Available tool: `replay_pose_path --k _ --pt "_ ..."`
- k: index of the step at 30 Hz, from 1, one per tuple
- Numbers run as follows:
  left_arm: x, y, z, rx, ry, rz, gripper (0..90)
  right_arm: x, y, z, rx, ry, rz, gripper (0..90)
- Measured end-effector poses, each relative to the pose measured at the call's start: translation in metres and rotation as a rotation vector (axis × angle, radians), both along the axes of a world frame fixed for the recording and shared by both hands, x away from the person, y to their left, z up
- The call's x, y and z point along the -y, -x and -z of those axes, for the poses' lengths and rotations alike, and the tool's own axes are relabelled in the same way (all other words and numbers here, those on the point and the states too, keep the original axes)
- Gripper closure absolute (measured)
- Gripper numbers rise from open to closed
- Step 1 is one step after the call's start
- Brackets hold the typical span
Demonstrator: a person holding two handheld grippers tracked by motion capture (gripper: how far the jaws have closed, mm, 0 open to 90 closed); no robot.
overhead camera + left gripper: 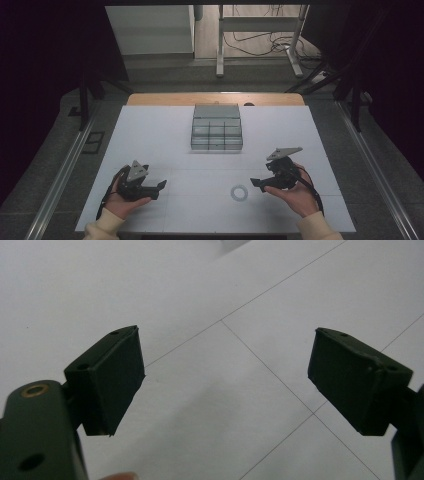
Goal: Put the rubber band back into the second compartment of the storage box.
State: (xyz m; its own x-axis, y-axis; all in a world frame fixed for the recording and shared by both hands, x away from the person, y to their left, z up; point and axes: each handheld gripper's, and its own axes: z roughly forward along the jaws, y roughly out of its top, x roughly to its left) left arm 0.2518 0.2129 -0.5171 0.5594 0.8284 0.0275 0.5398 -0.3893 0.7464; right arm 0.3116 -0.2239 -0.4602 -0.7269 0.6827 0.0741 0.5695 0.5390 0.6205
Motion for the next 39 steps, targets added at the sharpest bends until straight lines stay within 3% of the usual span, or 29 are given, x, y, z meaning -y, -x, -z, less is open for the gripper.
replay_pose_path --k 21,39 --pt "0.001 0.000 0.000 -0.002 0.002 0.000 15.4 -0.042 -0.006 0.014 -0.097 0.091 -0.086 29.2" --pt "0.001 0.000 0.000 -0.003 -0.002 0.006 15.4 -0.052 -0.007 0.036 -0.142 0.170 -0.092 46.2"
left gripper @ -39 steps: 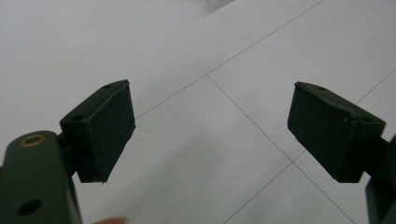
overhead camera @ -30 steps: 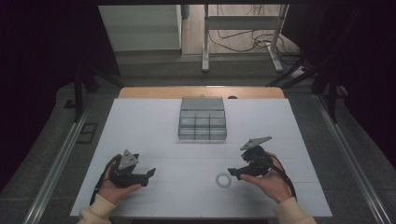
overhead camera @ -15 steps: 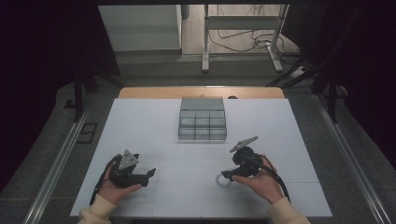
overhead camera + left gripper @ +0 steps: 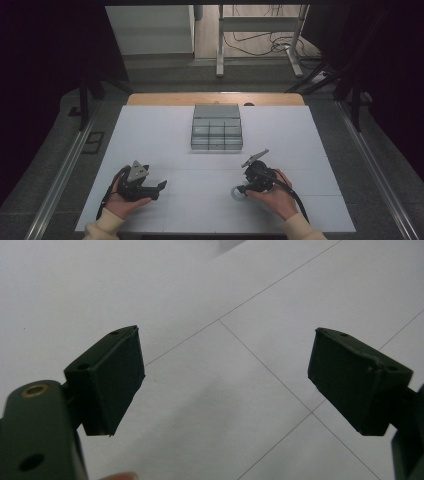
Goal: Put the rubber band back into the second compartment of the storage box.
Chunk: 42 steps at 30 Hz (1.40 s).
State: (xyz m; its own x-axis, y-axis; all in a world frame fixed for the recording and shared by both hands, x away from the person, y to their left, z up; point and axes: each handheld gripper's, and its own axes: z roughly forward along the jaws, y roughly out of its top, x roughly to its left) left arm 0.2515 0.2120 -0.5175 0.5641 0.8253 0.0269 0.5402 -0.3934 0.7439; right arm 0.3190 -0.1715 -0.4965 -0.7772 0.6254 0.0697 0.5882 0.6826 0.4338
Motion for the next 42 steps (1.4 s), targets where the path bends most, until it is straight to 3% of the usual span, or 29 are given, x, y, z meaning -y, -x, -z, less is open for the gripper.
replay_pose_path --k 7,21,42 --pt "0.0000 0.0000 0.0000 0.001 -0.001 0.000 15.4 -0.0036 0.0014 0.0039 -0.001 0.024 -0.013 53.4" --pt "0.0000 0.0001 0.0000 0.003 -0.004 0.001 15.4 -0.0087 0.0068 0.0055 0.042 0.079 -0.046 68.0" --pt "0.0000 0.0002 -0.0001 0.004 -0.005 0.002 15.5 -0.0084 0.0095 0.0058 0.050 0.081 -0.079 79.4"
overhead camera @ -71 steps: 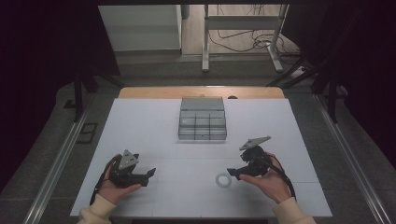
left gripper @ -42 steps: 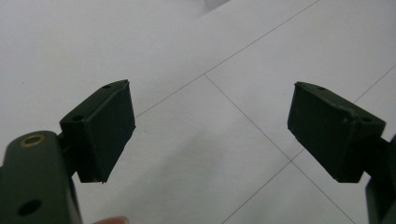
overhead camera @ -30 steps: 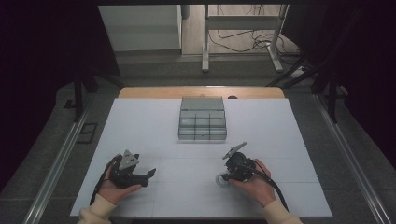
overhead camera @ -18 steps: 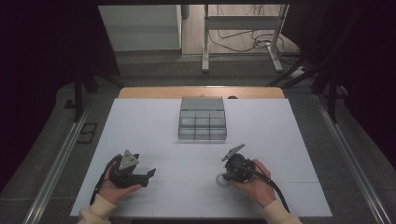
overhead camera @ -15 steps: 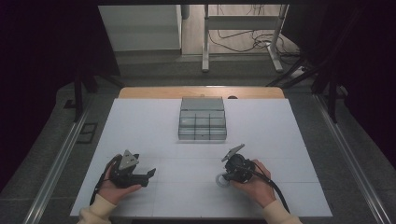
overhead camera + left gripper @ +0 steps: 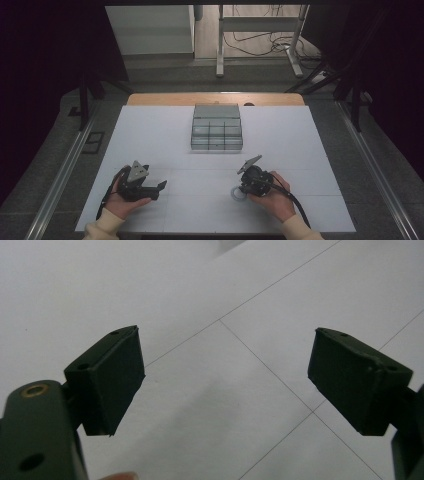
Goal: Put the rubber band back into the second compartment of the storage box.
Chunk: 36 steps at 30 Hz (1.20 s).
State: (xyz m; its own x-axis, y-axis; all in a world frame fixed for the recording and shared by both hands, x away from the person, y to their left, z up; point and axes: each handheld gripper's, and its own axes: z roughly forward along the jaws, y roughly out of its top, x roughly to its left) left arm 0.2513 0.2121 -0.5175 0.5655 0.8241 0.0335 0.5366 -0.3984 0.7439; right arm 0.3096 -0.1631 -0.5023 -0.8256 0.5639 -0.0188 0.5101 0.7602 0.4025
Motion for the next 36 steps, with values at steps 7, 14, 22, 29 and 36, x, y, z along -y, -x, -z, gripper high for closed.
replay_pose_path --k 7,14,22,29,36 --pt "0.000 0.000 0.000 0.000 0.000 0.001 15.4 0.000 0.000 -0.001 -0.002 0.001 -0.004 80.5" --pt "0.000 0.000 0.000 0.001 -0.002 0.003 15.4 0.004 0.003 -0.009 0.007 -0.027 0.002 81.0" --pt "0.000 0.000 0.000 0.000 -0.003 0.002 15.4 0.011 0.007 -0.022 0.026 -0.074 0.011 81.0" --pt "0.000 0.000 0.000 0.001 -0.003 0.002 15.4 0.016 0.011 -0.037 0.043 -0.120 0.015 80.9" --pt "0.000 0.000 0.000 -0.002 -0.002 0.003 15.4 0.021 0.015 -0.050 0.059 -0.155 0.023 80.9"
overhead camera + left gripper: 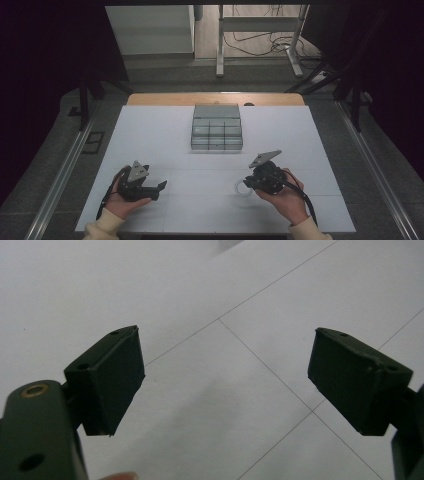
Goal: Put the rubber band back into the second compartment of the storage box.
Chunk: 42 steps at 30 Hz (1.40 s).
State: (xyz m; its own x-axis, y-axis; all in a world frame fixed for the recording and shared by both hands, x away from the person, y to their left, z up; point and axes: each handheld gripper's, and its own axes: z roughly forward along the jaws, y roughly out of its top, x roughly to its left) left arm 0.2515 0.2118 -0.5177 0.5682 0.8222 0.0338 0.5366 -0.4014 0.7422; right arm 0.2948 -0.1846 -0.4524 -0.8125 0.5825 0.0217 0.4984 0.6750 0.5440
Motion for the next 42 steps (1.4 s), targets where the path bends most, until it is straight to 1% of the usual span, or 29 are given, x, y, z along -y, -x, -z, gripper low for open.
replay_pose_path --k 12,18,19,20,24,28,30,32,34,35,40,42 --pt "0.001 0.000 0.001 -0.002 0.001 0.000 15.4 -0.003 0.000 -0.002 0.002 0.003 -0.008 80.9" --pt "0.000 0.000 0.000 -0.003 0.000 -0.002 15.4 -0.013 -0.013 -0.004 0.007 0.005 -0.014 80.9" --pt "0.000 0.000 0.000 -0.003 0.000 -0.002 15.4 -0.013 -0.013 -0.004 0.007 0.005 -0.014 80.9" --pt "0.000 0.000 0.000 -0.001 0.000 -0.001 15.4 -0.017 -0.020 -0.005 0.008 0.003 -0.013 80.9" --pt "0.000 0.000 0.000 -0.001 0.003 -0.003 15.4 -0.024 -0.035 -0.008 0.004 -0.010 -0.008 81.0" --pt "-0.001 0.001 0.000 0.000 0.007 -0.003 15.4 -0.027 -0.052 -0.008 -0.026 -0.045 0.002 81.0" --pt "-0.001 0.000 0.000 0.000 0.007 -0.003 15.4 -0.028 -0.058 -0.008 -0.024 -0.046 0.009 80.9" --pt "-0.001 0.000 0.000 -0.001 0.006 -0.002 15.4 -0.028 -0.061 -0.009 -0.024 -0.050 0.014 81.0" --pt "0.000 0.000 0.000 -0.002 0.005 -0.001 15.4 -0.030 -0.070 -0.013 -0.021 -0.054 0.026 81.0" --pt "0.000 0.000 0.000 -0.002 0.005 -0.001 15.4 -0.030 -0.070 -0.013 -0.021 -0.054 0.026 81.0" --pt "0.000 0.000 0.000 -0.002 0.005 -0.001 15.4 -0.035 -0.089 -0.020 -0.024 -0.058 0.043 81.0" --pt "0.000 0.000 0.000 -0.003 0.006 0.001 15.4 -0.037 -0.097 -0.021 -0.023 -0.052 0.051 81.0"
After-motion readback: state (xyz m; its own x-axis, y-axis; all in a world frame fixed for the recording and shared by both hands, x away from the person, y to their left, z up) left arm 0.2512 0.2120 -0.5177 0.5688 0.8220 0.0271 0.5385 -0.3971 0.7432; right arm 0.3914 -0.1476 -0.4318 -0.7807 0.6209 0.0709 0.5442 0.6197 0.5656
